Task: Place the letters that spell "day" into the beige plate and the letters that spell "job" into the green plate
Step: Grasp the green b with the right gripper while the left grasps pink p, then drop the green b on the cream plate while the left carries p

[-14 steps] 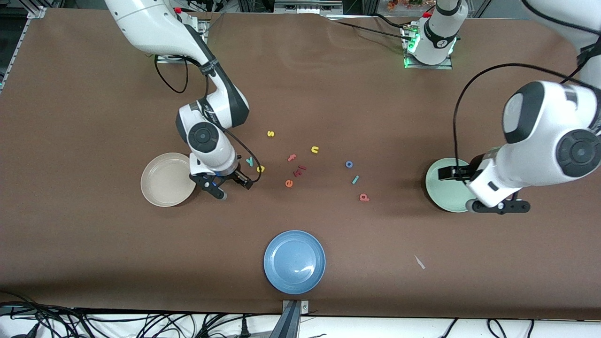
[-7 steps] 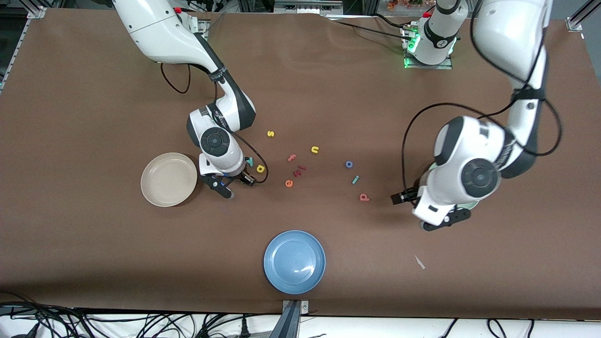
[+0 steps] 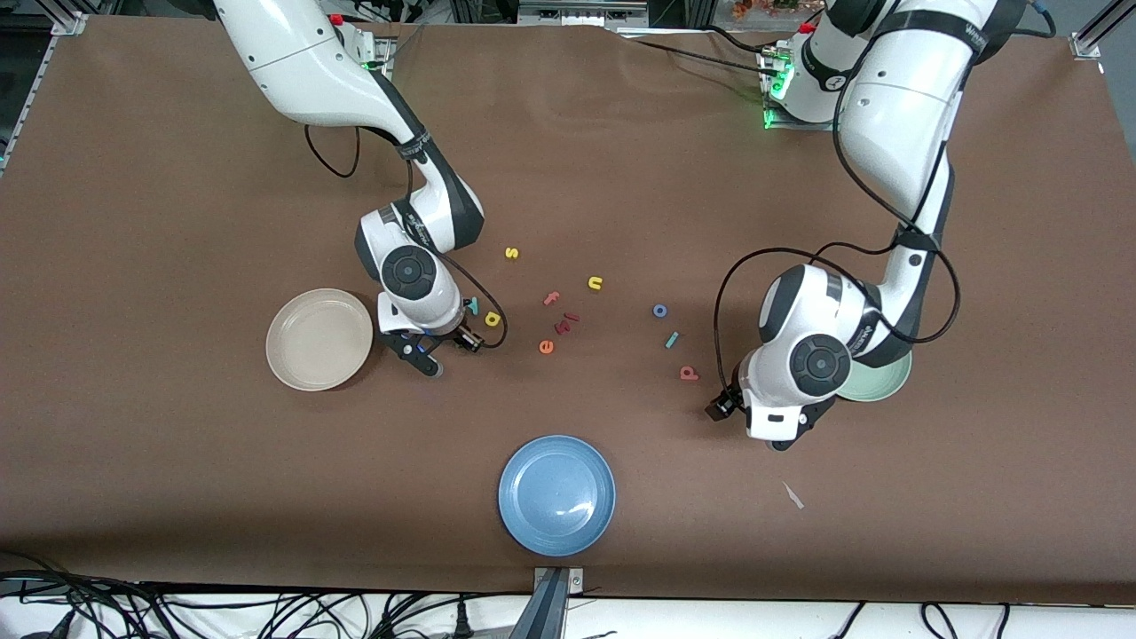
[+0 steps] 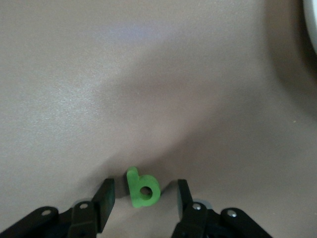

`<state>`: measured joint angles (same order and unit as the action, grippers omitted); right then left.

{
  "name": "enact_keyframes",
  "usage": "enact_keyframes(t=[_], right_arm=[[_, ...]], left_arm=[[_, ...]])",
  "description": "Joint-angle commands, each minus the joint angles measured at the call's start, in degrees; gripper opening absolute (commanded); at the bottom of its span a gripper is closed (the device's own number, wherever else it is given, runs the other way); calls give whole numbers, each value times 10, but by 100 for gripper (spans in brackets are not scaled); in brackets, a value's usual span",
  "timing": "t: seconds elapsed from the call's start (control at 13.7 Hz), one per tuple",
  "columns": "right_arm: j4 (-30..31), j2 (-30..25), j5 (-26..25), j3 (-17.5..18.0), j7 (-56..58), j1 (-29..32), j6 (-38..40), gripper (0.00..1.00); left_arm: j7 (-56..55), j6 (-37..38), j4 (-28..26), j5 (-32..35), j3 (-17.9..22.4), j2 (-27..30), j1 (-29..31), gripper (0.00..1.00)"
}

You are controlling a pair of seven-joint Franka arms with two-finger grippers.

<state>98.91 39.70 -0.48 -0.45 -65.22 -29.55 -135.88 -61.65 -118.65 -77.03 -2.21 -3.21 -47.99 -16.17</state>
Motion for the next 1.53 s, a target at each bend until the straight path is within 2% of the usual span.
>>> enact_keyframes(t=[0.0, 0.07, 0.22, 0.36, 0.51, 0.87, 1.09, 1.31, 1.46], right_arm=[[-12, 11, -8, -4, -12, -7, -3, 44], [-12, 11, -9, -4, -12, -6, -3, 32], [-13, 10, -10, -4, -9, -6, -2, 20], [-14, 4, -11, -4, 0, -6, 2, 19], [-13, -12, -12, -10, 24, -2, 17, 19], [-5, -59, -1, -87, 225, 3, 112, 20], [5, -76, -1, -109, 274, 5, 148, 20], [37, -79, 1, -148, 356, 8, 140, 20], [57, -80, 12, -153, 366, 11, 133, 20]], left_arm=[[-22, -12, 9, -11, 7, -18, -32, 100], [-23, -15, 9, -13, 7, -22, -34, 98], [-24, -15, 8, -36, 4, -25, -36, 87], [-24, -18, 7, -46, 3, -29, -39, 81], [-24, -28, -7, -58, 3, -29, -40, 69], [-24, -40, -15, -83, 3, -29, -39, 53], [-25, -40, -15, -90, 3, -29, -40, 42], [-26, -39, -21, -90, 3, -28, -38, 31], [-25, -36, -21, -90, 3, -26, -38, 17]])
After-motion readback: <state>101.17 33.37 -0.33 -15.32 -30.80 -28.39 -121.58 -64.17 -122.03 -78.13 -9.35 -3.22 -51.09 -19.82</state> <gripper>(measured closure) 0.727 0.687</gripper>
